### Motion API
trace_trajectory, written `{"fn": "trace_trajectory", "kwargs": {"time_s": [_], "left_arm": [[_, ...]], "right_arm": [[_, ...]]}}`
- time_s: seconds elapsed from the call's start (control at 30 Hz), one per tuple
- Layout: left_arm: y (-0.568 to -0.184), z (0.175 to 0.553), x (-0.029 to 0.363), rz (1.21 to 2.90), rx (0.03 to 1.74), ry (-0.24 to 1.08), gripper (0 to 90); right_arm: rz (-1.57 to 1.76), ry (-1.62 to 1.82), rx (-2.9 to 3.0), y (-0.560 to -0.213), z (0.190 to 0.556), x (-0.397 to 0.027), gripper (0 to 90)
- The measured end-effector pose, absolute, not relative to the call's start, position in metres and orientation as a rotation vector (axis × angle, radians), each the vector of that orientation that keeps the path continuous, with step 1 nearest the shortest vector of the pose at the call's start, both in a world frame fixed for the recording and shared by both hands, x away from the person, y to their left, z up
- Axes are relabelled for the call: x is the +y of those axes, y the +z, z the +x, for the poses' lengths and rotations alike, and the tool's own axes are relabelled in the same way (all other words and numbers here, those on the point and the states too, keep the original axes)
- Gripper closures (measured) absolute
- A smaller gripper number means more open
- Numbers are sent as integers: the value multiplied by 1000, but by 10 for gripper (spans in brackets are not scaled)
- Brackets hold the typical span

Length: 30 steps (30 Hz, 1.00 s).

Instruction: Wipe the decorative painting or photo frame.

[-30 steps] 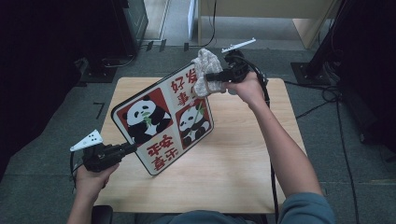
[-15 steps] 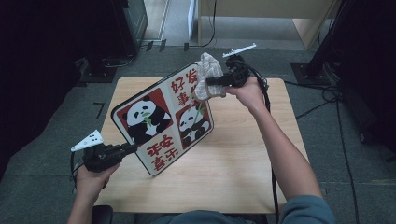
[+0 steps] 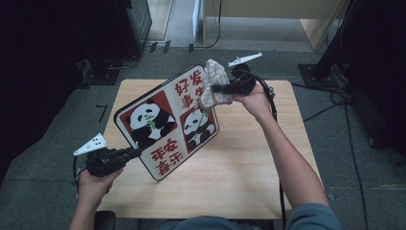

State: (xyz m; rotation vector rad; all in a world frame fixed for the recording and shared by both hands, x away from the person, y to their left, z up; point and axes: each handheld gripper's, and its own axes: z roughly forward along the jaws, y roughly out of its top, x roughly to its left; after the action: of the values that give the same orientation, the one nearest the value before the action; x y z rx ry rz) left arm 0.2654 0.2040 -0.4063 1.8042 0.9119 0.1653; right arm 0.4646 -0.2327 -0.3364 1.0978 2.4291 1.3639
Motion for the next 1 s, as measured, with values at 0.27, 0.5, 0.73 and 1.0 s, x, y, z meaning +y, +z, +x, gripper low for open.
{"fn": "trace_trajectory", "kwargs": {"time_s": [0.27,0.5,0.73,1.0], "left_arm": [[-406,266,204,1806,912,165,780],[-407,266,203,1810,910,166,779],[-407,266,203,1806,914,161,779],[-407,266,202,1808,915,159,778]], "right_arm": [[1090,1340,2442,-344,463,-234,652],[1078,1329,2436,-346,461,-234,652],[1106,1336,2448,-358,459,-237,652],[1124,1344,2445,-367,455,-240,651]]}}
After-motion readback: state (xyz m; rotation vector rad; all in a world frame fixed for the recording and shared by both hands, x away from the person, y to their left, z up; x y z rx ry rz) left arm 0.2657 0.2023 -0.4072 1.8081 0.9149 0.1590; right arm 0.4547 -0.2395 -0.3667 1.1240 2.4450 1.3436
